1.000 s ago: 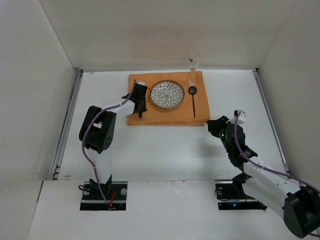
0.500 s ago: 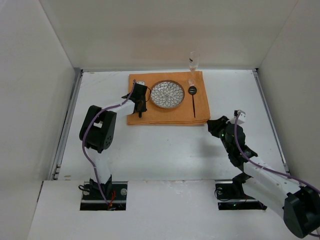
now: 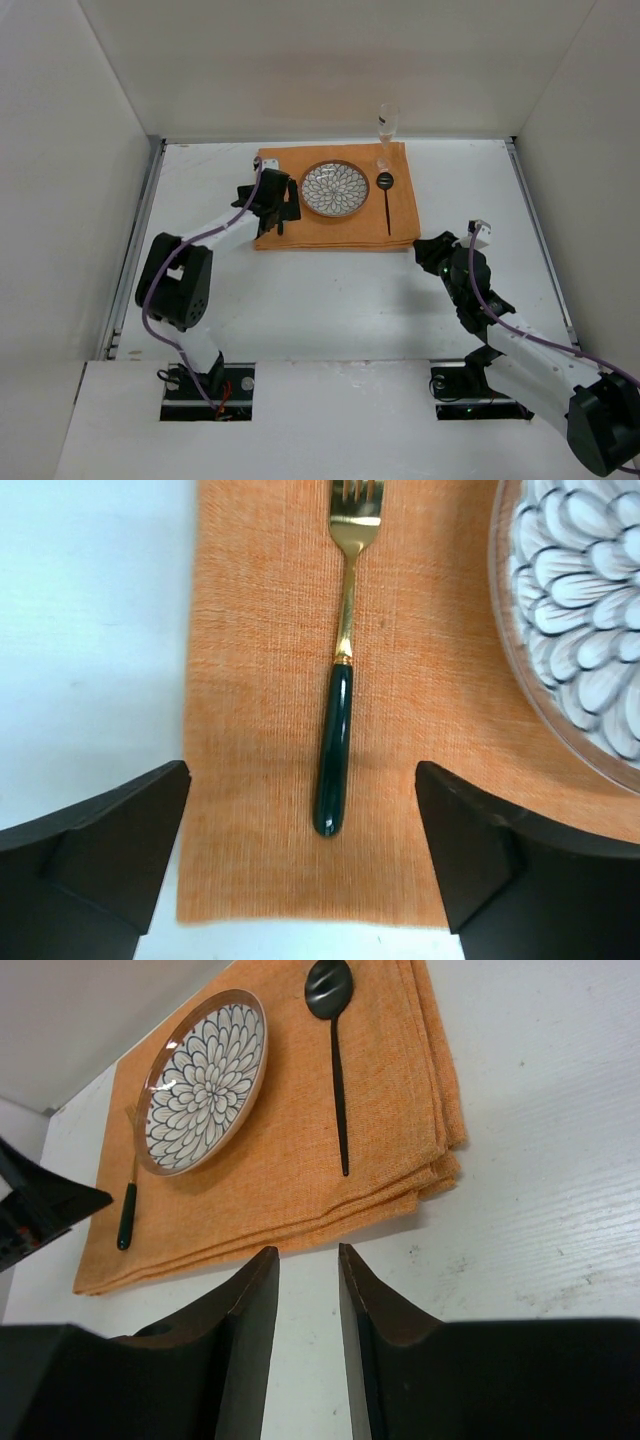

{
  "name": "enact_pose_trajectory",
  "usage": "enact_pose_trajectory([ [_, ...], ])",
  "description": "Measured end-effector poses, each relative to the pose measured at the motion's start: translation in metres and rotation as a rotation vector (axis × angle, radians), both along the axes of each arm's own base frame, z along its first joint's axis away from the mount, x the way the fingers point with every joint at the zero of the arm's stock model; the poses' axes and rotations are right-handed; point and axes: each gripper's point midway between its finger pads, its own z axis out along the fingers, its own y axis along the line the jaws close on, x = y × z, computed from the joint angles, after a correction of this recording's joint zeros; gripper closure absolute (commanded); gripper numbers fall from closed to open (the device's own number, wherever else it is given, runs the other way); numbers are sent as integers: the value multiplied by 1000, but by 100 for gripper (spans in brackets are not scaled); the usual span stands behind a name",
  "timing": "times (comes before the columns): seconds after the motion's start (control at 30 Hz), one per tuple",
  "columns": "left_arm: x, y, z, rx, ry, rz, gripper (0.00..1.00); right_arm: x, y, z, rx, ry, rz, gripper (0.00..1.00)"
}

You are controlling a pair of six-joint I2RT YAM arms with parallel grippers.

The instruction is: Set the dinner table for one person

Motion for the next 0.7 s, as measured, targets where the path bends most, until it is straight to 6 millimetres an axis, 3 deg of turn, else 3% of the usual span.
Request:
enact_pose_trajectory([
  [0.2,-20,3,62,-107,-165,39,0,0,0,0,0,-1,-1,67],
  [0.3,-41,8,78,-153,-234,62,0,0,-1,0,-7,-3,-2,80],
  [0.37,-59,13,78,-169,-257,76,0,0,-2,1,-8,-6,-6,86],
  [0.47,-89,26,70,-179,-272,107,0,1,-2,2,-7,-7,-10,86],
  [0.63,-132,58,53,-226,-293,205,0,2,-5,-4,-18,8,-27,80],
  [0.7,-144,73,46,-250,-301,268,0,2,-7,-4,-19,9,-36,70],
])
